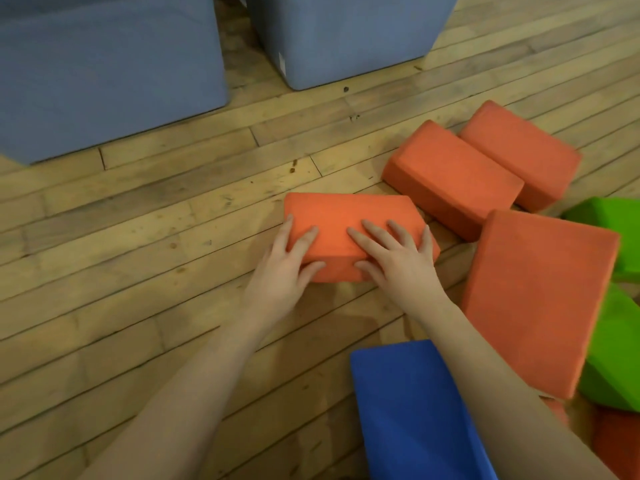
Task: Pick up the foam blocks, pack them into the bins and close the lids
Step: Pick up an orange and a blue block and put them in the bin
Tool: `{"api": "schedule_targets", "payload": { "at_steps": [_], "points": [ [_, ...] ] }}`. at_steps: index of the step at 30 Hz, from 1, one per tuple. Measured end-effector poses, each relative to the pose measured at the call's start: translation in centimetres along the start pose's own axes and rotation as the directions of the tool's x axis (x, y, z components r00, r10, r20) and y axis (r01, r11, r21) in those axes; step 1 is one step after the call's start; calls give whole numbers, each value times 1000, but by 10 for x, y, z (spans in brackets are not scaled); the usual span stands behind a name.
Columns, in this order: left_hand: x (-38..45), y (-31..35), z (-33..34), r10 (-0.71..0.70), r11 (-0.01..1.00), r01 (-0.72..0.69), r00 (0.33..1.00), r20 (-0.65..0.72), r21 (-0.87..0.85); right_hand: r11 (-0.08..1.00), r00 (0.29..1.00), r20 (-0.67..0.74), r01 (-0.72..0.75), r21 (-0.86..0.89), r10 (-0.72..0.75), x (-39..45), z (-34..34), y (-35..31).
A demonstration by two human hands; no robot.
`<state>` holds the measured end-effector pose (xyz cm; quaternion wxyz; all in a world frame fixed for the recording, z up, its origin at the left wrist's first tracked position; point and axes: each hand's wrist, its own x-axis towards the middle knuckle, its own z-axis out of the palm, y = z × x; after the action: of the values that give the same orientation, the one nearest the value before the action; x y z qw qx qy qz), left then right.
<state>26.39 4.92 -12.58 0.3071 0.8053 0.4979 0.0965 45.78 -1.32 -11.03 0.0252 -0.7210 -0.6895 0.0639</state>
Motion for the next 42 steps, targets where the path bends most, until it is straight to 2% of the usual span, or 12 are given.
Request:
{"api": "schedule_targets", "payload": {
  "at_steps": [3,8,10,12,15,19,24,27,30,35,38,42],
  "points": [
    [-19,-6,-29,14,994,-1,993,-117,113,991,993,-120,9,134,7,-2,-7,-30],
    [-66,-25,-62,-4,999,12,984,-178,41,940,986,-165,43,339,15,-16,-14,-78],
    [-82,-30,-73,-47,996,58,986,-158,64,914,987,-162,57,402,10,-23,-17,-93],
    [-95,-36,-76,-51,972,69,995,-84,223,899,986,-163,60,435,14,-29,-18,-108],
    [-106,-43,-67,47,899,-36,999,-13,436,927,985,-167,21,374,45,-36,-13,-122],
    [-97,-50,-63,235,853,-169,969,-75,493,938,969,-166,-123,325,185,-43,-11,-121],
    [-98,-48,-61,465,748,-408,885,27,523,906,928,-202,-230,355,315,-73,-18,-124],
    [-101,-29,-61,383,837,-327,923,-43,439,874,869,-234,-348,339,437,-101,-25,-108],
    [-115,-1,-54,247,924,-202,963,-105,324,834,779,-297,-519,189,552,-128,-24,-85],
    [-134,30,-32,79,947,-67,997,-23,315,746,747,-20,-665,-42,665,-160,-16,-64],
    [-136,31,-22,157,891,-133,987,-19,435,821,821,-34,-570,-6,570,-164,-21,-66],
    [-133,21,-22,184,865,-183,982,44,467,896,895,88,-442,36,438,-167,-29,-74]
  ]
}}
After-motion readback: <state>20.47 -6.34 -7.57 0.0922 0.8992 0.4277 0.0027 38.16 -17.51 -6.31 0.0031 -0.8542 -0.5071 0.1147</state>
